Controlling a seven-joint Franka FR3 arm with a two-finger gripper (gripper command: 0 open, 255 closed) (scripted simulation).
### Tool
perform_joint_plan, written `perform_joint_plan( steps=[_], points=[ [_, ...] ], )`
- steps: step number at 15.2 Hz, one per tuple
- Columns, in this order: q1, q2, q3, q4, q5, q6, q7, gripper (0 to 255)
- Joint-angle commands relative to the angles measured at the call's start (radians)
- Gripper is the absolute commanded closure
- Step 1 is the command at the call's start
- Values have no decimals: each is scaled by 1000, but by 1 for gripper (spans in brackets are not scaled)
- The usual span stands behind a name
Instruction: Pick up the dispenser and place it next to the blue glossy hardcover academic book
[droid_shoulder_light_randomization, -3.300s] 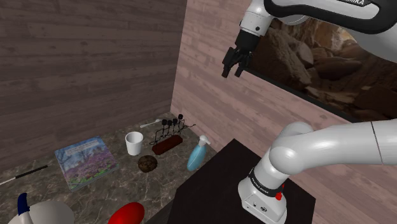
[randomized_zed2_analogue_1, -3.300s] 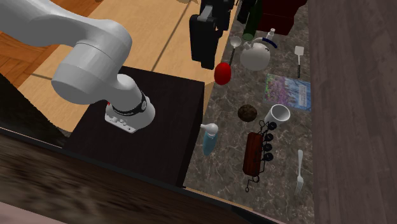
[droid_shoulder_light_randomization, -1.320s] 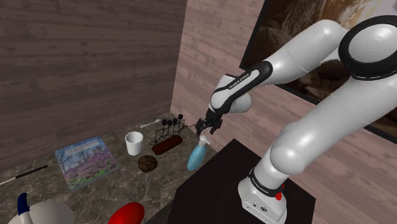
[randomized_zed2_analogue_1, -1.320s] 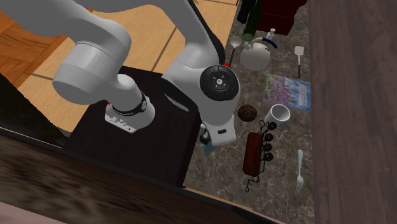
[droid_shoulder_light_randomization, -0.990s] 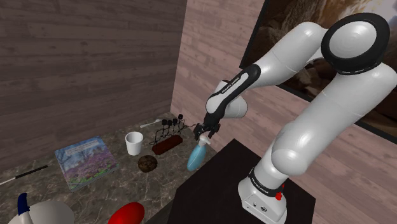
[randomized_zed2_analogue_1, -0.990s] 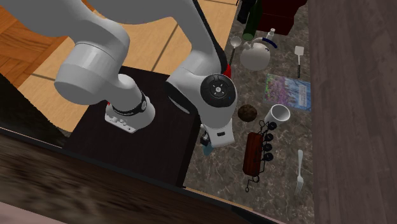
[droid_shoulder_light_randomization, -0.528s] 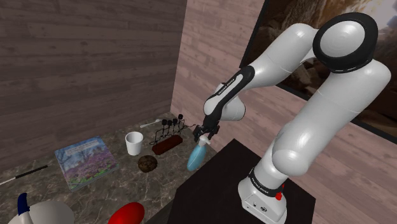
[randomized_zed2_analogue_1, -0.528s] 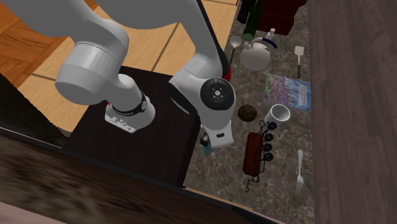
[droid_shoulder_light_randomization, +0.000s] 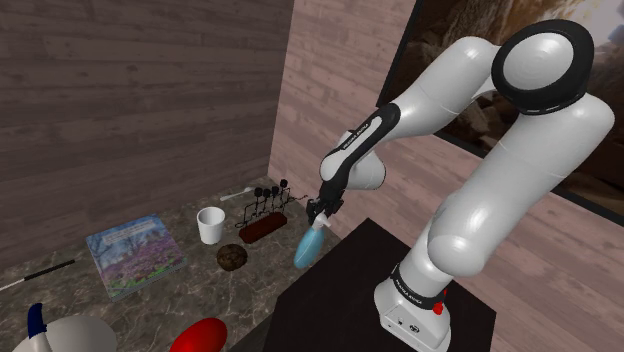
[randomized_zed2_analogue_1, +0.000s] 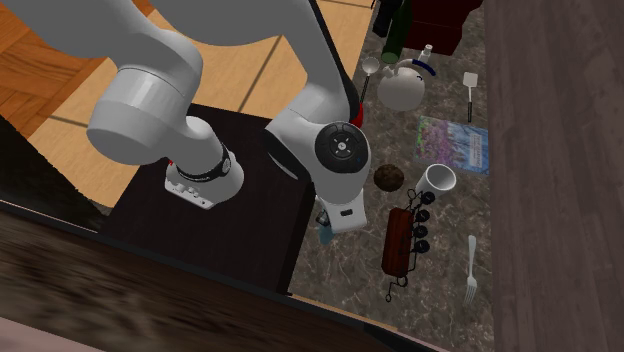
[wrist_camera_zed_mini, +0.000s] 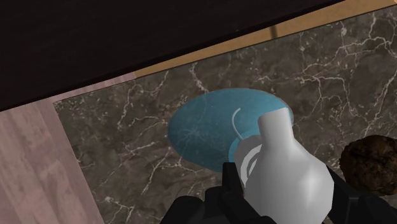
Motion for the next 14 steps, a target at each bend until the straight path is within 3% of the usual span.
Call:
perform_joint_plan(
  steps=[1, 4, 8, 14],
  points=[
    [0, 0, 0, 0, 0, 0, 0, 255],
    [0, 0, 0, 0, 0, 0, 0, 255],
    [-38, -87, 10, -10, -110, -71, 86, 255],
    [-86, -207, 35, -9, -201, -189, 161, 255]
  ],
)
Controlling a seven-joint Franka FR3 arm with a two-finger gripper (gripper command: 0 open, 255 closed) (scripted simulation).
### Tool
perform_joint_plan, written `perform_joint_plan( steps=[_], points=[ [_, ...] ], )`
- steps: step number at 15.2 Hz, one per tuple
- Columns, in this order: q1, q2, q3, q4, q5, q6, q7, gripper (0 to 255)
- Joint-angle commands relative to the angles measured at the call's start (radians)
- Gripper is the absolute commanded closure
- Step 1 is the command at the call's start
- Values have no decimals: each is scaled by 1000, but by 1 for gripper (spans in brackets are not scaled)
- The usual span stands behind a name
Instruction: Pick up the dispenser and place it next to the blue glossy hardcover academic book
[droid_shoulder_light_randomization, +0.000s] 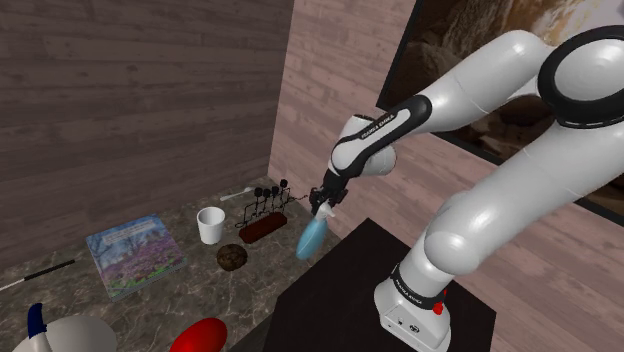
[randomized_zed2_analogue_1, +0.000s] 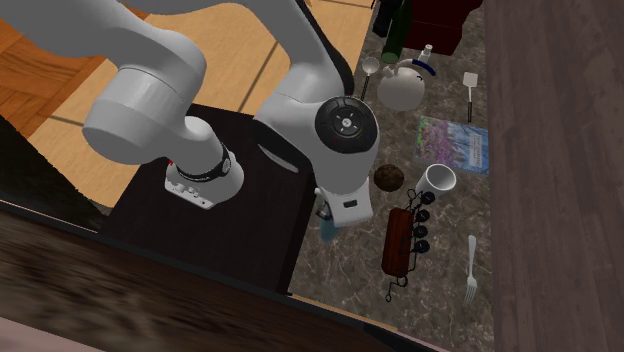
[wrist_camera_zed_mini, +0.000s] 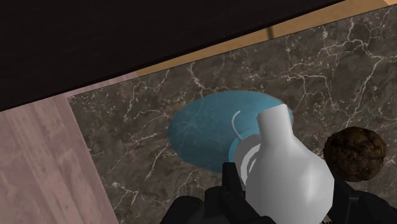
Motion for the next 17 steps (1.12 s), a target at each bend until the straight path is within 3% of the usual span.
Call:
perform_joint_plan(
  steps=[1, 17],
  points=[
    [-11, -37, 9, 2, -21, -38, 21, 255],
    [-63, -276, 41, 75, -102, -348, 104, 255]
  ],
)
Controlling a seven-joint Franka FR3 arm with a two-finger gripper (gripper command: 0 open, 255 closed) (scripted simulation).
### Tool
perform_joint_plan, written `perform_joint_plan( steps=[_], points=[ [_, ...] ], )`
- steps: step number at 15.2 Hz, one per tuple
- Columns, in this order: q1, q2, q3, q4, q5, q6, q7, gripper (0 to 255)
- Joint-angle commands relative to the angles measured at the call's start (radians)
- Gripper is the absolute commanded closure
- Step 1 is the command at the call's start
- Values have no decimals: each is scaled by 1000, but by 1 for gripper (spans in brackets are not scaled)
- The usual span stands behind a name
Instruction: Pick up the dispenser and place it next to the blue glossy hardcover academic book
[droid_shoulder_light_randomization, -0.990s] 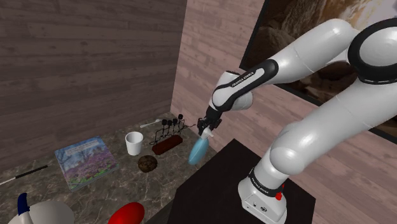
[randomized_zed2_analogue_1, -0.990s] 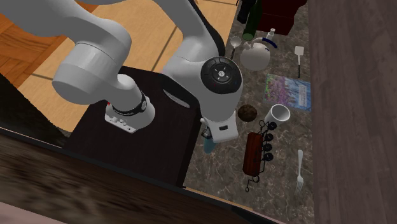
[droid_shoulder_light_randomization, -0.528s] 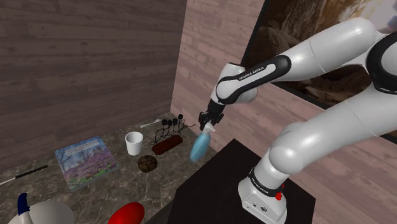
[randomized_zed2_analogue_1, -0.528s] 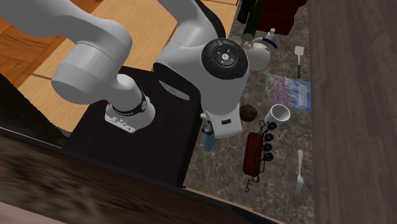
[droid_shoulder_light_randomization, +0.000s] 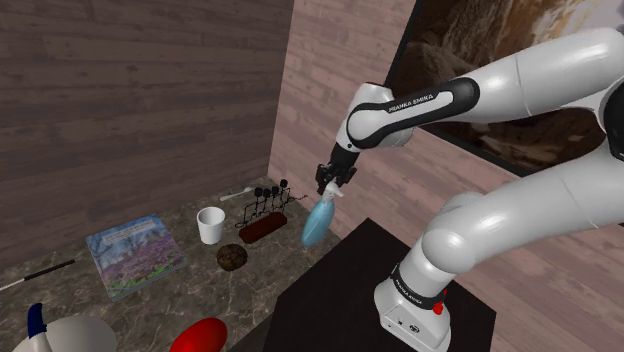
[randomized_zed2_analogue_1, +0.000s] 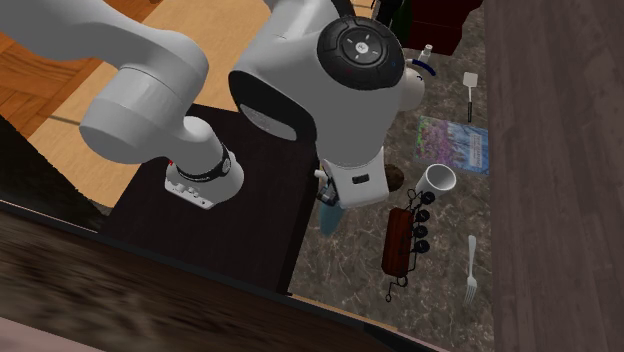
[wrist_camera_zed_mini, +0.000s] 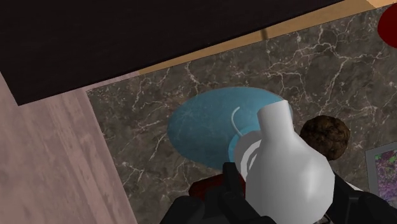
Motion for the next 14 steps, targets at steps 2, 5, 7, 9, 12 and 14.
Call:
perform_joint_plan(
  steps=[2, 5, 7, 9, 12, 14],
  points=[
    [-4, -37, 4, 20, -7, -57, 12, 255],
    [-8, -66, 7, 44, -13, -109, 20, 255],
    [-10, -84, 9, 60, -17, -143, 26, 255],
    [-12, -100, 10, 78, -20, -177, 31, 255],
    [-14, -121, 11, 106, -23, -226, 38, 255],
    [-15, -133, 12, 126, -26, -257, 42, 255]
  ],
)
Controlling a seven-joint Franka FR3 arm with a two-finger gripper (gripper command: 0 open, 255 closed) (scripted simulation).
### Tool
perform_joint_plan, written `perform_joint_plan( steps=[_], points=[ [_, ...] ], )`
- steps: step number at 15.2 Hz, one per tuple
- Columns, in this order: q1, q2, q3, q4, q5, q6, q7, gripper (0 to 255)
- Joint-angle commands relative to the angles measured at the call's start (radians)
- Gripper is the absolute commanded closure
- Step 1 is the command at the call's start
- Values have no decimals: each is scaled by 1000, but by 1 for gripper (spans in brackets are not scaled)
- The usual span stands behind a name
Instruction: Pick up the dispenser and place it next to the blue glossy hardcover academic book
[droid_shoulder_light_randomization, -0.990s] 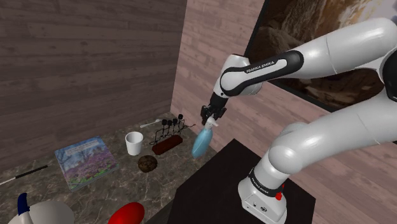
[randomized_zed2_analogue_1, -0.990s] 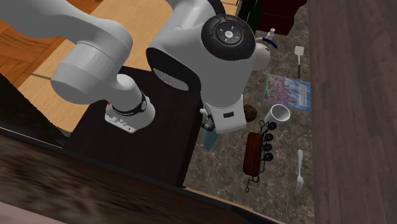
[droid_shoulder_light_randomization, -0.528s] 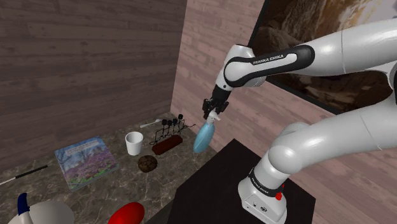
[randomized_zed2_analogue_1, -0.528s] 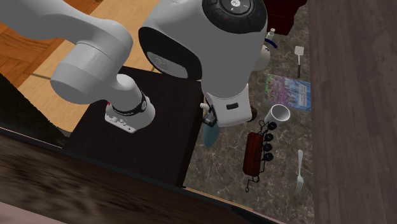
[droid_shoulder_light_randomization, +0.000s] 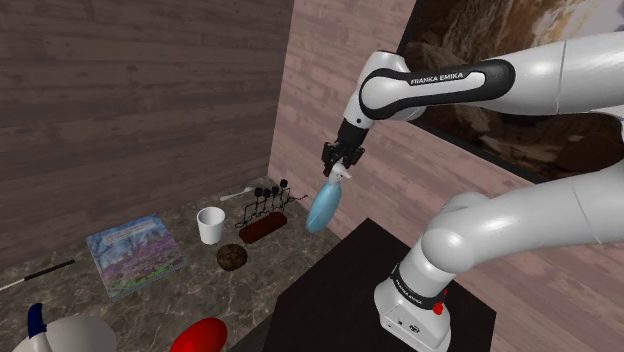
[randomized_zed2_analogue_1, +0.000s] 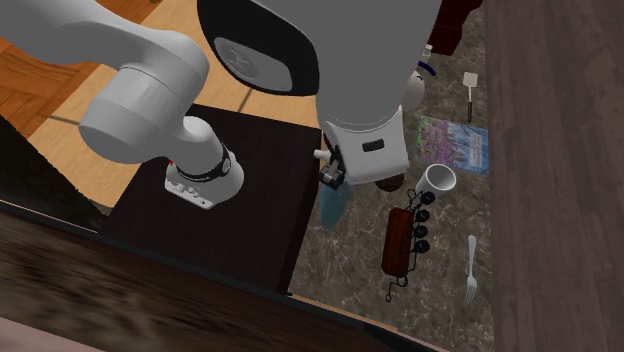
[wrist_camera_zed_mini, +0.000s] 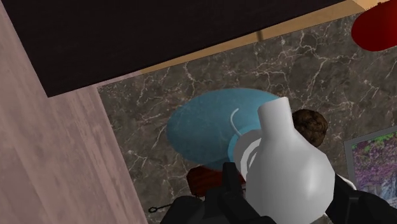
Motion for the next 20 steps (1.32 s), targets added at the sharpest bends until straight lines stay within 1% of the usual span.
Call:
perform_joint_plan(
  steps=[1, 10, 20],
  points=[
    [-1, -12, 0, 23, -3, -35, 4, 255],
    [-4, -46, 3, 123, -9, -168, 22, 255],
    [-3, -56, 5, 251, -13, -305, 38, 255]
  ],
)
